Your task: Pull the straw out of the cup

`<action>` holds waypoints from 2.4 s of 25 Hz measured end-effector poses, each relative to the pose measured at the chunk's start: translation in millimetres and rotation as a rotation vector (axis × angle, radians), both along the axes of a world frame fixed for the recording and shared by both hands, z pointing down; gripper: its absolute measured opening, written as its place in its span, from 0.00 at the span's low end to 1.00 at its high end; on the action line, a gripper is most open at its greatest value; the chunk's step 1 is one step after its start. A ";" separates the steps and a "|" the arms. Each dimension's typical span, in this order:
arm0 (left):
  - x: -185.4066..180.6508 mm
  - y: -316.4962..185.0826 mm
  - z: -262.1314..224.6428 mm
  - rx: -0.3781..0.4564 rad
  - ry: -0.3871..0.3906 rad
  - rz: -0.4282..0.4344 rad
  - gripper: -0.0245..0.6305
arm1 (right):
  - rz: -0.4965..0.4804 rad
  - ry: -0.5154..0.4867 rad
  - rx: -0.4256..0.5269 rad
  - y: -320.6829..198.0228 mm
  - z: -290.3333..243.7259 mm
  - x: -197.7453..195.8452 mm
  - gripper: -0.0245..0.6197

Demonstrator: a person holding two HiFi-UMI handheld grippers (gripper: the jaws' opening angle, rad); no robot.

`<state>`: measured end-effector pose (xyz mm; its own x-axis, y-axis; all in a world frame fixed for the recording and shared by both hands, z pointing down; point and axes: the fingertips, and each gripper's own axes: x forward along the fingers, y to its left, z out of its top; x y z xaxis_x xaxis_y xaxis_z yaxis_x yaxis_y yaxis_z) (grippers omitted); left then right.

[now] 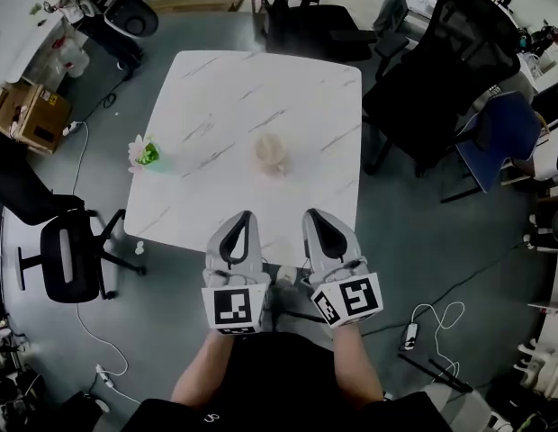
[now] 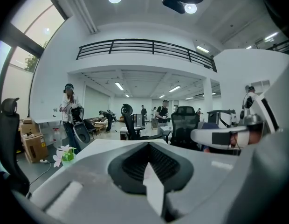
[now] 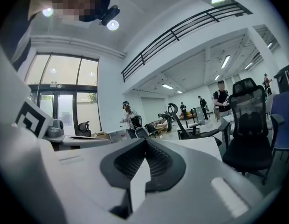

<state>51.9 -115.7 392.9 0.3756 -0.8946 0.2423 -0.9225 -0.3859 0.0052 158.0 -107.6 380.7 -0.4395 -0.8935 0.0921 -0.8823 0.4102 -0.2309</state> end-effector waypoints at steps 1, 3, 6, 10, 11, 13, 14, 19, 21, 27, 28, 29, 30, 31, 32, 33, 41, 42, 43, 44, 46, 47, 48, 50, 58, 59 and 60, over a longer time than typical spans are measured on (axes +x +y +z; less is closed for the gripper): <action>-1.0 -3.2 3.4 -0.005 -0.005 0.001 0.04 | -0.011 0.002 -0.008 -3.6 2.9 -3.3 0.04; -2.7 -9.9 10.5 -0.021 -0.006 0.000 0.04 | -0.026 0.008 -0.023 -10.0 8.2 -8.8 0.04; -3.6 -21.7 17.9 -0.037 0.004 0.001 0.04 | -0.037 0.027 -0.040 -19.9 14.1 -14.6 0.04; -2.0 -38.5 25.1 -0.053 0.024 0.004 0.04 | -0.047 0.053 -0.064 -37.3 21.4 -19.5 0.05; -2.2 -41.6 27.9 -0.065 0.036 -0.002 0.04 | -0.049 0.058 -0.071 -41.3 23.8 -21.2 0.05; -2.9 -46.3 34.3 -0.085 0.053 -0.007 0.04 | -0.054 0.069 -0.084 -47.9 29.0 -24.7 0.05; -3.4 -48.8 37.2 -0.084 0.048 0.000 0.04 | -0.056 0.074 -0.089 -51.0 31.7 -26.4 0.05; -5.3 -60.4 49.9 -0.108 0.059 0.005 0.04 | -0.064 0.094 -0.118 -67.2 45.4 -33.3 0.05; -5.9 -64.8 54.9 -0.120 0.069 0.002 0.04 | -0.067 0.101 -0.126 -73.2 50.0 -35.9 0.05; -6.5 -79.0 68.3 -0.137 0.077 0.013 0.04 | -0.074 0.118 -0.144 -91.8 61.0 -41.6 0.05; -7.0 -81.3 70.3 -0.141 0.081 0.012 0.04 | -0.075 0.122 -0.146 -95.0 62.9 -42.7 0.05; -7.6 -83.7 72.1 -0.143 0.084 0.012 0.04 | -0.077 0.126 -0.149 -98.1 65.0 -44.0 0.05; -8.2 -86.0 74.0 -0.143 0.084 0.013 0.04 | -0.081 0.130 -0.152 -101.0 67.2 -45.4 0.05; -8.6 -88.1 75.8 -0.143 0.082 0.017 0.04 | -0.084 0.132 -0.156 -103.7 69.3 -47.0 0.06; -8.9 -90.0 77.7 -0.146 0.081 0.021 0.04 | -0.089 0.134 -0.162 -106.2 71.5 -48.7 0.06; -9.1 -91.9 79.5 -0.149 0.081 0.024 0.04 | -0.094 0.137 -0.168 -108.6 73.8 -50.4 0.10; -11.5 -109.3 93.0 -0.204 0.115 0.014 0.04 | -0.112 0.169 -0.202 -133.5 88.5 -58.1 0.12; -11.9 -111.2 94.8 -0.212 0.121 0.010 0.04 | -0.113 0.175 -0.207 -136.6 90.9 -58.6 0.12; -12.4 -113.2 96.3 -0.216 0.126 0.006 0.04 | -0.112 0.182 -0.213 -139.8 93.6 -59.0 0.13; -12.8 -115.1 97.5 -0.217 0.130 0.005 0.04 | -0.111 0.190 -0.220 -142.8 96.5 -59.2 0.14; -13.5 -118.8 99.8 -0.208 0.116 0.018 0.04 | -0.110 0.207 -0.238 -148.2 102.7 -59.9 0.15; -13.8 -120.5 101.0 -0.198 0.099 0.032 0.04 | -0.110 0.213 -0.247 -150.8 105.6 -60.4 0.15; -14.1 -122.1 102.1 -0.191 0.088 0.043 0.04 | -0.111 0.220 -0.255 -153.3 108.3 -60.8 0.15; -15.2 -124.9 104.6 -0.193 0.086 0.046 0.04 | -0.112 0.236 -0.270 -158.5 113.9 -61.6 0.15; -18.7 -133.5 115.1 -0.233 0.099 0.030 0.04 | -0.131 0.327 -0.344 -176.6 141.3 -64.1 0.15; -18.8 -134.8 115.8 -0.238 0.103 0.027 0.04 | -0.134 0.338 -0.349 -178.9 143.5 -64.5 0.15; -18.9 -136.2 116.2 -0.248 0.115 0.018 0.04 | -0.138 0.351 -0.355 -181.0 145.7 -64.7 0.15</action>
<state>33.1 -251.9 509.1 0.4283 -0.8065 0.4076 -0.9036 -0.3757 0.2060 93.3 -288.6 526.4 -0.4391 -0.7168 0.5417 -0.8750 0.4780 -0.0768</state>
